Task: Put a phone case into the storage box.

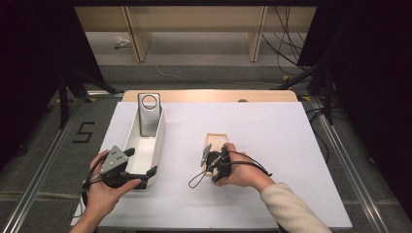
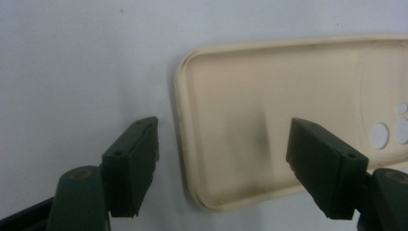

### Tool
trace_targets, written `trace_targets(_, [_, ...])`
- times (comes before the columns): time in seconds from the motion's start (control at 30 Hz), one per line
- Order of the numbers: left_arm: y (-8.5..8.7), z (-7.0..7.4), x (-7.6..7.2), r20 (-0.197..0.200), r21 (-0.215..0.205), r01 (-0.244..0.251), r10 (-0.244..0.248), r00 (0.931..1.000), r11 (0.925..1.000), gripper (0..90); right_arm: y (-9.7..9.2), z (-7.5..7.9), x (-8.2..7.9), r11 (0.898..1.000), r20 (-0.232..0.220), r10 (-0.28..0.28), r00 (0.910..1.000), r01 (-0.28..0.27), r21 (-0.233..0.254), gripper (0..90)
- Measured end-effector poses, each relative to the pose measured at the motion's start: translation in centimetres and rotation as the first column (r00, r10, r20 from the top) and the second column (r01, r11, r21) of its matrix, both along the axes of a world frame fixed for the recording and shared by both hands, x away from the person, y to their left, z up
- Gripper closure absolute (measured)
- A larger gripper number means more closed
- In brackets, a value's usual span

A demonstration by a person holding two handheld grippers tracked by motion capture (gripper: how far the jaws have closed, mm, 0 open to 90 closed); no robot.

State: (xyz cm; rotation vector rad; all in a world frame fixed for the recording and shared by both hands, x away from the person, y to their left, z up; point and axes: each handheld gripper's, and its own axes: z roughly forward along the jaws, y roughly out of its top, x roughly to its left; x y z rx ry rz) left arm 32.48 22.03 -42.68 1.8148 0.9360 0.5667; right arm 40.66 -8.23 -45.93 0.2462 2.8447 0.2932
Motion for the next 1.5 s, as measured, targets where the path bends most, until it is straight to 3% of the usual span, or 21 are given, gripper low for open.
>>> trace_targets(0.07, [0.0, 0.0, 0.0, 0.000, -0.001, 0.001, -0.001, 1.0000, 1.0000, 0.8, 0.2, 0.1, 0.2, 1.000, 0.008, 0.004, 1.0000, -0.004, 0.002, 30.8])
trace_targets(0.43, [0.0, 0.0, 0.0, -0.001, -0.001, 0.002, -0.002, 1.0000, 1.0000, 0.7, 0.7, 0.1, 0.6, 0.999, 0.004, 0.020, 0.9998, -0.020, -0.048, 31.4])
trace_targets(0.83, [-0.1, 0.0, 0.0, 0.000, -0.002, 0.004, -0.004, 1.0000, 1.0000, 0.7, 1.3, 0.3, 0.0, 0.994, -0.078, 0.073, 0.9943, -0.079, -0.079, 67.2])
trace_targets(1.17, [-0.1, 0.0, 0.0, 0.001, -0.003, 0.005, -0.005, 1.0000, 1.0000, 0.7, 1.4, 0.2, -0.2, 0.992, -0.094, 0.088, 0.9916, -0.096, -0.082, 79.5])
trace_targets(1.5, [-0.1, -0.1, 0.0, -0.001, -0.003, 0.008, -0.008, 1.0000, 1.0000, 0.7, 1.5, 0.3, -0.5, 0.988, -0.088, 0.102, 0.9909, -0.111, -0.107, 85.2])
